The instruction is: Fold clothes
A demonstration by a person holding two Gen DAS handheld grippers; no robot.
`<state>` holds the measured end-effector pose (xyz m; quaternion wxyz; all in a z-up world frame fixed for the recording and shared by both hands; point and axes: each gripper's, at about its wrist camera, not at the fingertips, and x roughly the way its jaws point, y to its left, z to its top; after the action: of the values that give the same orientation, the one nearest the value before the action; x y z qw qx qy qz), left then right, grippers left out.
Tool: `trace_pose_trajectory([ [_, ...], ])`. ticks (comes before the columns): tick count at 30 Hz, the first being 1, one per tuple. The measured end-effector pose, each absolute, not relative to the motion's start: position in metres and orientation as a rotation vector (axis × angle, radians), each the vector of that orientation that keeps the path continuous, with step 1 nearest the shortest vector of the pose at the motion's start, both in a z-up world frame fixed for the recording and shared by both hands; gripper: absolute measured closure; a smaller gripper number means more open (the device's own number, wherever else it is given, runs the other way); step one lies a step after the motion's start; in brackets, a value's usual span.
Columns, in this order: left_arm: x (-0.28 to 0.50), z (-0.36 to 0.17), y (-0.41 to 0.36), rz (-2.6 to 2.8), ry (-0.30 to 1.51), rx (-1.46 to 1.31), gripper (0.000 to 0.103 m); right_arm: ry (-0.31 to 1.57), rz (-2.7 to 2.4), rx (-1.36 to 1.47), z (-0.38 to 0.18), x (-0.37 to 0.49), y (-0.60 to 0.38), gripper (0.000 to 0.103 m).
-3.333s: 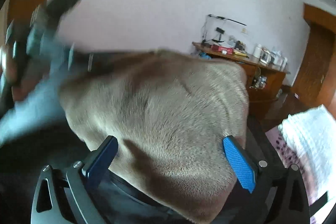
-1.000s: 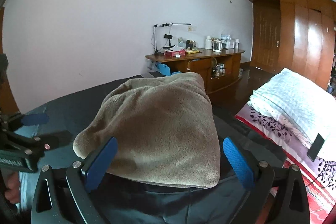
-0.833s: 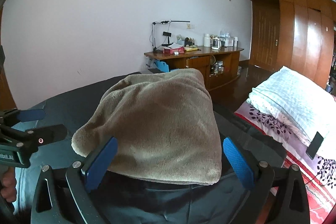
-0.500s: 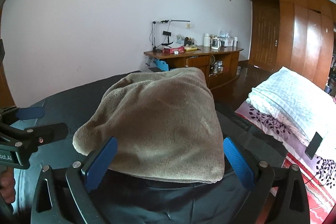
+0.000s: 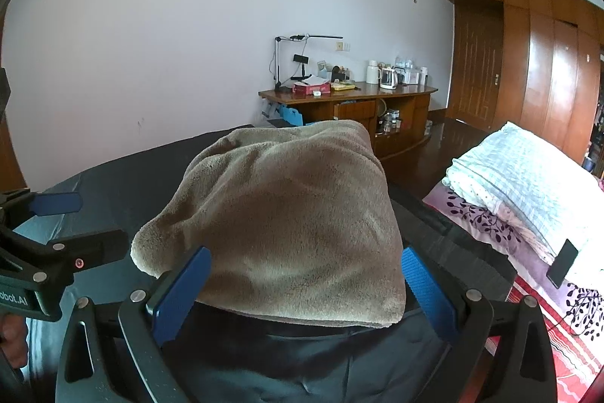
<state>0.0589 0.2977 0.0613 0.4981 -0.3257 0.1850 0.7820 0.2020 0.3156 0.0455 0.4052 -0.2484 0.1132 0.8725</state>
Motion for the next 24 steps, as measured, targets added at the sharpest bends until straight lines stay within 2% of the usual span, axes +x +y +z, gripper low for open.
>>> trace_pose_trajectory([
  [10,0.056,0.064,0.293,1.906,0.42,-0.789,0.0,0.175,2.186,-0.585,0.058,0.198,0.302,0.0],
  [24,0.063,0.055,0.3,1.929,0.482,-0.734,0.0,0.239,2.187,-0.646,0.038,0.195,0.313,0.0],
])
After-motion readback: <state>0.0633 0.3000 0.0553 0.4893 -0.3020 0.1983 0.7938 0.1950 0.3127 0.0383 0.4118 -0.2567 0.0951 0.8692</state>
